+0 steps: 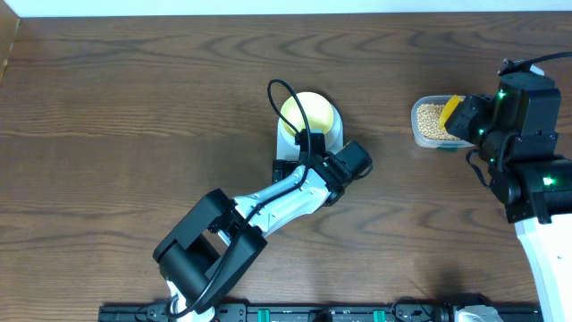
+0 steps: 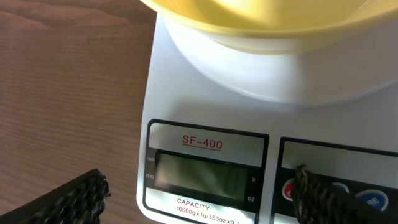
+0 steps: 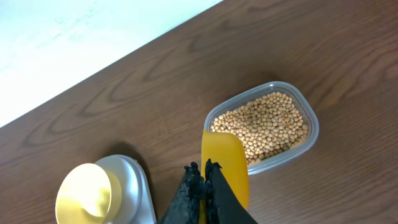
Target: Scoop item into bowl and weigh 50g on scale
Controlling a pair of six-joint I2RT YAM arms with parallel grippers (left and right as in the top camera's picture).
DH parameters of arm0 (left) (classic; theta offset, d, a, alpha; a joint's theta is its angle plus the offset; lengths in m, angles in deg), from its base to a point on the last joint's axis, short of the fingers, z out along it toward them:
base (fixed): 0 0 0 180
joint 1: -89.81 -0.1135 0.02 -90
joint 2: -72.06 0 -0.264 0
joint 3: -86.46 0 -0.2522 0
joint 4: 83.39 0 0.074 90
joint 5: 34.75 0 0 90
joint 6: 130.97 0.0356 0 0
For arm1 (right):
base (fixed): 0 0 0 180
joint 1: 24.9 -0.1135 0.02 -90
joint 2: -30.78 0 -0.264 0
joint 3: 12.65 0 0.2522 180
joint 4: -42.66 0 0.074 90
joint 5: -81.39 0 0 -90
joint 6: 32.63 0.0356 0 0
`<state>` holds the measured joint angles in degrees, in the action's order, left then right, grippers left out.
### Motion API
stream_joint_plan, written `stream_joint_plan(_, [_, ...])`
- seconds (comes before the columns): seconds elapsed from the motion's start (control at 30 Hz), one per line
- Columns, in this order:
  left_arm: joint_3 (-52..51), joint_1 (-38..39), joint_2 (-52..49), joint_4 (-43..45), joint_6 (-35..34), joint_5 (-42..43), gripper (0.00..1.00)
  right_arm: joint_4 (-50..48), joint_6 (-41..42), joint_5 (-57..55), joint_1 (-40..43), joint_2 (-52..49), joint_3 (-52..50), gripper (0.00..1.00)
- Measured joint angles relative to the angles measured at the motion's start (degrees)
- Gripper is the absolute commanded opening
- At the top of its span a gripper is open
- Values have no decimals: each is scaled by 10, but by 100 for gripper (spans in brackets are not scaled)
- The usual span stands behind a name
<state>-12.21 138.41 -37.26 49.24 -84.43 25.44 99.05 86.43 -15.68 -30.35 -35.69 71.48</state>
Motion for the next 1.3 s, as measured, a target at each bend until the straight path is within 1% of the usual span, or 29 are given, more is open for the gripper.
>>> stream_joint_plan(0.5, [0,0,-1,2,7,-4,96,0,0,0,0,0,0,1])
stream_joint_plan(0.87, [0,0,-1,2,31,-6,96,0,0,0,0,0,0,1])
stream_joint_plan(1.3, [0,0,-1,3,34,-6,96,0,0,0,0,0,0,1])
